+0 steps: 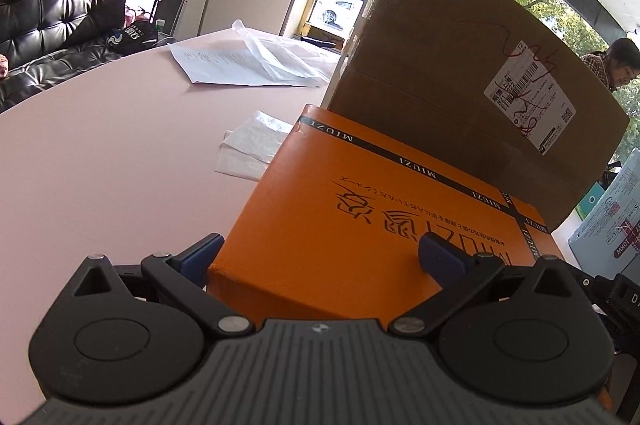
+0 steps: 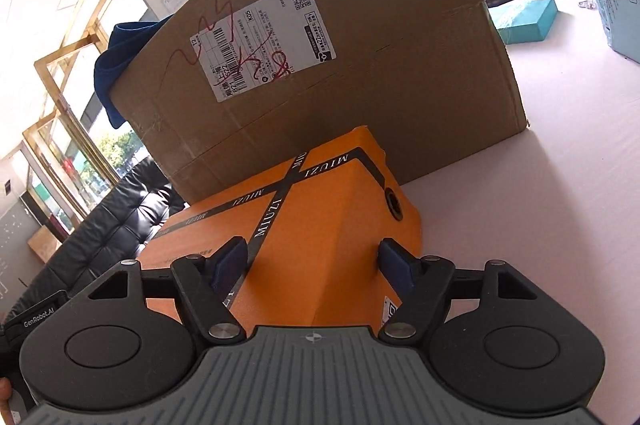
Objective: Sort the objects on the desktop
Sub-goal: 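Press the orange lid down along its edges with both open grippers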
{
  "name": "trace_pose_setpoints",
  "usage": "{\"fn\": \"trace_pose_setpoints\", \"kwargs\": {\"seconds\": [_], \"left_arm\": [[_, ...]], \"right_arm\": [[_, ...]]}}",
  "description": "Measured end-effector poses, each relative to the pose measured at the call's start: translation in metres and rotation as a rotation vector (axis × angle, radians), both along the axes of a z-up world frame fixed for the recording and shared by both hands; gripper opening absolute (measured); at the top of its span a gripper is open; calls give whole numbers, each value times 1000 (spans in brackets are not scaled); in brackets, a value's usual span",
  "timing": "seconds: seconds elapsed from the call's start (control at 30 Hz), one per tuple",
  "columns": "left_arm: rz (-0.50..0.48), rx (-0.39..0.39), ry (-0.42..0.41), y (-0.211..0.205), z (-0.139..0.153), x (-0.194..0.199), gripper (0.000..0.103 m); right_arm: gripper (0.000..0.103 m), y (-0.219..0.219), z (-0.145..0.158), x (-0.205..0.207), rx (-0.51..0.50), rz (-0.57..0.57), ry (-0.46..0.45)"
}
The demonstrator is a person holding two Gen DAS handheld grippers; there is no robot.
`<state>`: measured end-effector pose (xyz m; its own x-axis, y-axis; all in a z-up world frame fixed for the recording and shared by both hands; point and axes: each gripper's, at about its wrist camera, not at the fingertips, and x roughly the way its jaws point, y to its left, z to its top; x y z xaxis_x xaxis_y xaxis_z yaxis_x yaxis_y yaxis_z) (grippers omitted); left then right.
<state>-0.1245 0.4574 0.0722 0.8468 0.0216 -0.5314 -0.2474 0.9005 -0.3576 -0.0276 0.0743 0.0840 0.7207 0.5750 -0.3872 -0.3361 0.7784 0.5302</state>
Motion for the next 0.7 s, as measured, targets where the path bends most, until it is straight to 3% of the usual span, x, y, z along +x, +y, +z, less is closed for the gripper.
{"fn": "trace_pose_setpoints", "kwargs": {"seconds": [0.1, 0.17, 0.2, 0.3, 0.47, 0.7], "left_arm": [[74, 16, -29, 3, 4, -21, 100], [111, 102, -63, 0, 10, -40, 101], [106, 119, -57, 0, 9, -44, 101], [82, 159, -28, 1, 6, -55, 103], [-36, 63, 23, 4, -1, -53, 103], [-74, -10, -7, -5, 0, -38, 103]], "right_arm": [[73, -3, -4, 5, 19, 1, 25], [82, -3, -7, 7, 21, -10, 31], [87, -3, -8, 8, 18, -15, 30], [90, -6, -12, 11, 36, -11, 45], [90, -7, -14, 13, 55, -9, 58], [90, -8, -16, 13, 68, -4, 64]]}}
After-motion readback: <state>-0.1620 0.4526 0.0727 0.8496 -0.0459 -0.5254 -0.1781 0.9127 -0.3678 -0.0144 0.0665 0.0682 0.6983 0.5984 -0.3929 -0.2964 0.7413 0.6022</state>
